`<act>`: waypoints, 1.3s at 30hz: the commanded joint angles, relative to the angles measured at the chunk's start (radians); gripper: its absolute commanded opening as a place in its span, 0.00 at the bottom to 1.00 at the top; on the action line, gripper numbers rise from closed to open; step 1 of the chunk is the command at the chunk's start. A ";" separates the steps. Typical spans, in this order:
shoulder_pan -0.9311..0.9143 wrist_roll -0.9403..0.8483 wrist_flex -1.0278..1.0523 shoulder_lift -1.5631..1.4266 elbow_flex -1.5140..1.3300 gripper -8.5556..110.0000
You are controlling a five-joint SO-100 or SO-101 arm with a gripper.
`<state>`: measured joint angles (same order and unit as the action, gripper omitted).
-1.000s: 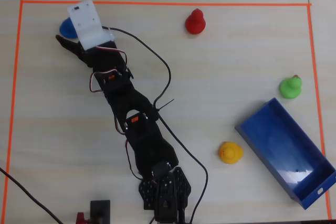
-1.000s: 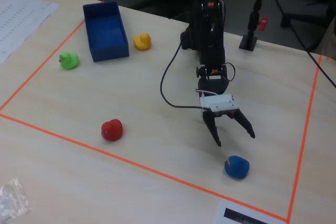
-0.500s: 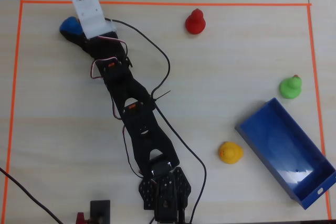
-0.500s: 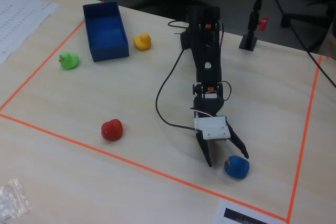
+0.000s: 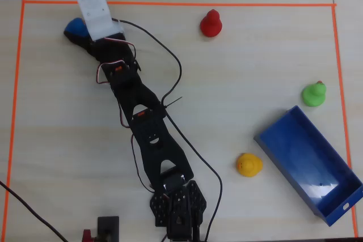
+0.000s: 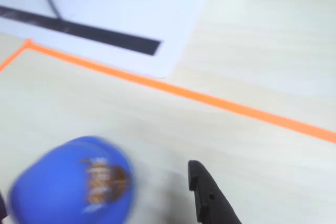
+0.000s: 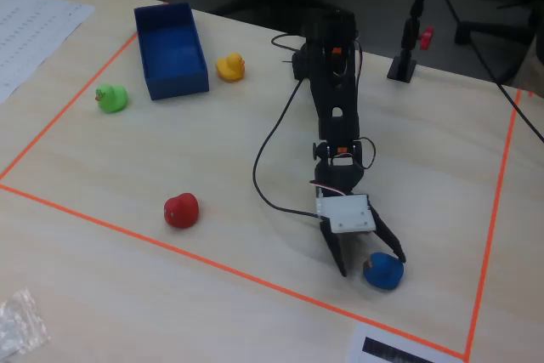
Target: Grasp blue duck and put it into box.
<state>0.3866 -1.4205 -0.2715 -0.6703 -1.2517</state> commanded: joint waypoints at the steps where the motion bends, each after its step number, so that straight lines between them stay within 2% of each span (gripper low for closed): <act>1: 0.037 -0.006 0.029 -0.006 0.077 0.41; 8: 0.028 -0.057 0.034 0.051 0.121 0.38; 13: 0.008 -0.144 0.006 0.077 0.141 0.29; 16: -0.003 -0.259 0.009 0.078 0.138 0.20; 20: -0.014 -0.299 0.009 0.067 0.135 0.08; 25: -0.032 -0.276 0.011 -0.009 0.095 0.07; 28: -0.064 -0.225 0.043 -0.167 0.008 0.07; 31: -0.115 -0.155 0.161 -0.413 -0.110 0.07; 34: -0.198 -0.066 0.397 -0.712 -0.187 0.07; 39: -0.485 0.041 1.062 -1.043 -0.061 0.07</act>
<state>0.1135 -1.4312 0.2654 -1.3560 -1.4297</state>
